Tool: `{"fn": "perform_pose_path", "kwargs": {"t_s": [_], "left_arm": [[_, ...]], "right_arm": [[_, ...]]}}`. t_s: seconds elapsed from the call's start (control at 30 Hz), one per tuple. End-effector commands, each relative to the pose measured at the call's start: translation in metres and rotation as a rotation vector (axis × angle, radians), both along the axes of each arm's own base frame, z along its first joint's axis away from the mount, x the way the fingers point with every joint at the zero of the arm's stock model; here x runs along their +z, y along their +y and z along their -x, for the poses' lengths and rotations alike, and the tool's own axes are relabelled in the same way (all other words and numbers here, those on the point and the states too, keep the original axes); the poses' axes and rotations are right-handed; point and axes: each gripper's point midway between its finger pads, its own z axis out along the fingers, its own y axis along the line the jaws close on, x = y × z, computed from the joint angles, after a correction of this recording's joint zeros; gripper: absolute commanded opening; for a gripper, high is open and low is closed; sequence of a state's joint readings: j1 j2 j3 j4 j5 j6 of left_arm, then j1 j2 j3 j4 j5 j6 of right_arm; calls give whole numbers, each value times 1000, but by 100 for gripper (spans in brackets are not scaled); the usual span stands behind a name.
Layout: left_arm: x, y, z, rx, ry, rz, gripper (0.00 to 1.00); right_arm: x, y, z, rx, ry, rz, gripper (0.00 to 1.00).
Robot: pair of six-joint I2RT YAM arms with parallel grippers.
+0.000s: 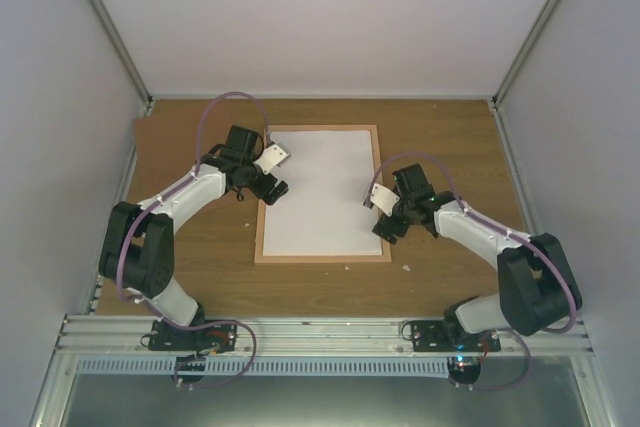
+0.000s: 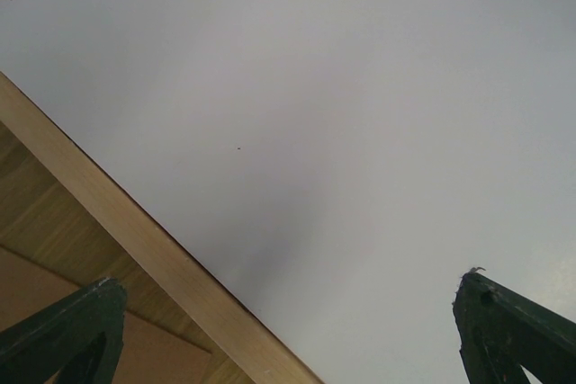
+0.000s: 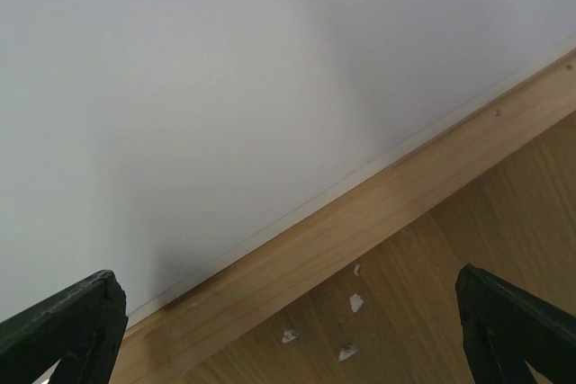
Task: Put the photo into the frame
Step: Adjust the photo in the photo frame.
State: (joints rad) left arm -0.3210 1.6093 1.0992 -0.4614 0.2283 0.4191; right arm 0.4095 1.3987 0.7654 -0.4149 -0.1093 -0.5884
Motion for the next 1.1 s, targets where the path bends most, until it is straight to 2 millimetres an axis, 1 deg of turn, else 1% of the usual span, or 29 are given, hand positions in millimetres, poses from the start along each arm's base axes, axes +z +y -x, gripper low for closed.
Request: {"fn": "perform_pose_path", "kwargs": {"t_s": [0.0,0.4,0.73,0.9,1.07], "left_arm": [[-1,-6,2,-17,-3,16,99],[-1,-6,2,-22,-4,17,99],[-3,-5,4,-25,-2,8,99],[-6,-3,6,-27,4,1,99],[-5,-3,8,-25,1,0,99]], "right_arm": [[-1,1,0,24,-51,33,100],[-15,-3,20,60,-23,75,100],[-16,-2,30,94,-21,89,100],[-9,-3,30,91,-35,87,100],[8,3,19,64,-68,57,100]]}}
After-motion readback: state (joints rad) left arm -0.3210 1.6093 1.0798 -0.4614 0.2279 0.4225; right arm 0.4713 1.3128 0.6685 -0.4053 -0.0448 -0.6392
